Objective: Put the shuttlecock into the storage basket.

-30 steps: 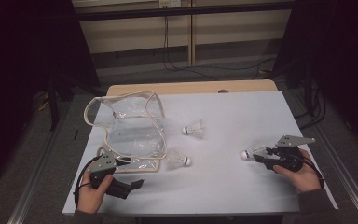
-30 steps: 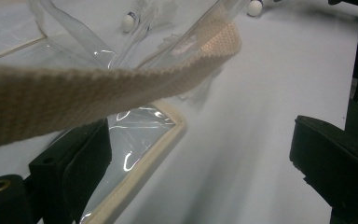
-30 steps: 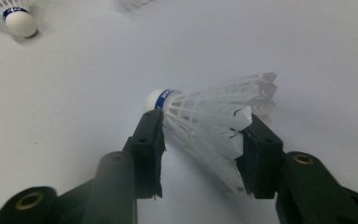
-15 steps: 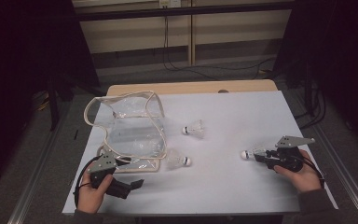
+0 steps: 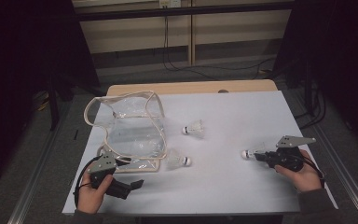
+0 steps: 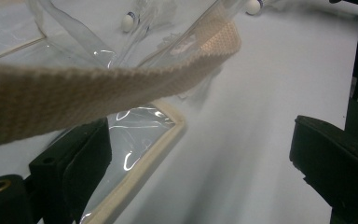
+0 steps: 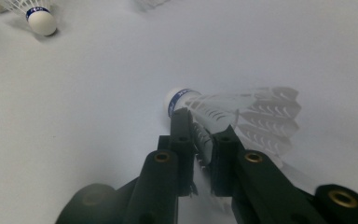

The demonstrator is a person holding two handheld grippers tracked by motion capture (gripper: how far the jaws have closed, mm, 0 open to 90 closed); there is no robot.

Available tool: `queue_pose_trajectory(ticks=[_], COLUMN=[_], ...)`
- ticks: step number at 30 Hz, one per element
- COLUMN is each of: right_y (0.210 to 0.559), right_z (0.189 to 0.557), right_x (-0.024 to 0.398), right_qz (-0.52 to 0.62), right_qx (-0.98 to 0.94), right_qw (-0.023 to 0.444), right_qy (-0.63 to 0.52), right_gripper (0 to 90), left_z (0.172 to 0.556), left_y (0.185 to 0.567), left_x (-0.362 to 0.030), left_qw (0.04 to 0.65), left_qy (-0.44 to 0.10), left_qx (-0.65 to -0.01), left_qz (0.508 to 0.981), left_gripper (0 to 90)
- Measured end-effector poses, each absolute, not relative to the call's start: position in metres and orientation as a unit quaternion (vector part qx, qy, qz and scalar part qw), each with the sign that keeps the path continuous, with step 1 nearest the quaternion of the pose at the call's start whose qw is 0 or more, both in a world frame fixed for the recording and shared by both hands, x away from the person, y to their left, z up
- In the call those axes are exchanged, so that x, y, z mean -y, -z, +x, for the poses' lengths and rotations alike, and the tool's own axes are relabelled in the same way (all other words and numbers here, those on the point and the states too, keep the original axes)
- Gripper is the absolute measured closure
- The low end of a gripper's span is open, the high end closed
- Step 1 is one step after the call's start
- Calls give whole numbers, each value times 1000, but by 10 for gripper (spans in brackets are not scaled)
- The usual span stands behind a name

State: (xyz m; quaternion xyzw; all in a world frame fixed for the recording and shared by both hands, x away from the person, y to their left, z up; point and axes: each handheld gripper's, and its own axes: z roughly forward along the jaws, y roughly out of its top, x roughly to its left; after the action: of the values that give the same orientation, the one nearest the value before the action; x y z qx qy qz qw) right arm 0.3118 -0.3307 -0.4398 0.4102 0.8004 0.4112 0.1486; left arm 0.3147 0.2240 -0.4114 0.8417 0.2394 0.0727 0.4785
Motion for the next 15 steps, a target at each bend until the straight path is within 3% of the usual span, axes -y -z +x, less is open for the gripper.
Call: queue_pose_trajectory(ticks=[3,15], right_y=[439,435], right_z=[312,312], right_x=[330,332], right_qz=[411,413], right_qx=[-800,-790], right_qw=[147,147], right_qy=[-413,-428], right_gripper=[891,897], left_z=[315,314], left_y=[411,412], left_x=[-224,-224], left_qw=[479,480], left_qy=[-72,-74], left_qx=[-240,-240], left_qz=[841,840], left_gripper=[55,55])
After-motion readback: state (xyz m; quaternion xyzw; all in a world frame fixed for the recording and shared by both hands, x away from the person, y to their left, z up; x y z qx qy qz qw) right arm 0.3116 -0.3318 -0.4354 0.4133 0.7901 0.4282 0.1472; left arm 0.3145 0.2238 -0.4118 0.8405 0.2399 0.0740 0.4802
